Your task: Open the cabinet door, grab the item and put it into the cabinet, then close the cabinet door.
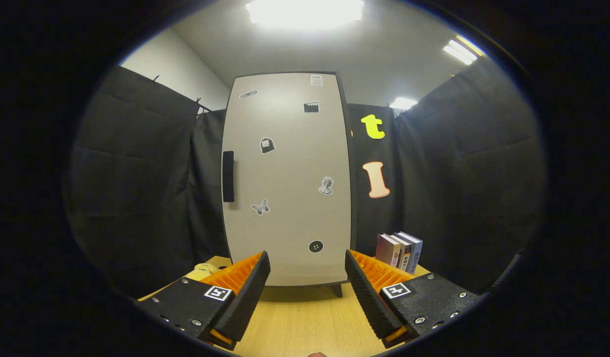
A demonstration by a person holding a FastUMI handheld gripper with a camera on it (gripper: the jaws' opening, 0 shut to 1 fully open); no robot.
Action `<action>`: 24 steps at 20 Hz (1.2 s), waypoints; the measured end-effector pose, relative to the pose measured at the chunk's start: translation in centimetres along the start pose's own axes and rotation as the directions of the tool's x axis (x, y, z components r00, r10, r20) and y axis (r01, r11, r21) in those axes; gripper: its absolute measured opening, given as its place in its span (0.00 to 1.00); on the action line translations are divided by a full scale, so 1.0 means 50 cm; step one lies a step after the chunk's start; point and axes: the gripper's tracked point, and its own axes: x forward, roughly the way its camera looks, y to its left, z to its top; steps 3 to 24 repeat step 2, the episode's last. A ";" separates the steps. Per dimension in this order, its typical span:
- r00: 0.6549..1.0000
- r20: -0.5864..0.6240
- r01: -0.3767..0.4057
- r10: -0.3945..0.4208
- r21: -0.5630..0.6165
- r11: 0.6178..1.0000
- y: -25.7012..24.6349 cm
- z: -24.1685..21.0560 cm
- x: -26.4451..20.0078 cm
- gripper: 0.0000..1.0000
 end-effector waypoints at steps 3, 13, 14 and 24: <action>1.000 0.004 0.003 -0.003 0.001 1.000 -0.001 0.002 -0.001 0.94; 1.000 0.004 0.003 -0.003 0.001 1.000 -0.001 0.002 -0.001 0.94; 1.000 0.004 0.003 -0.003 0.001 1.000 -0.001 0.002 -0.001 0.94; 1.000 0.004 0.003 -0.003 0.001 1.000 -0.001 0.002 -0.001 0.94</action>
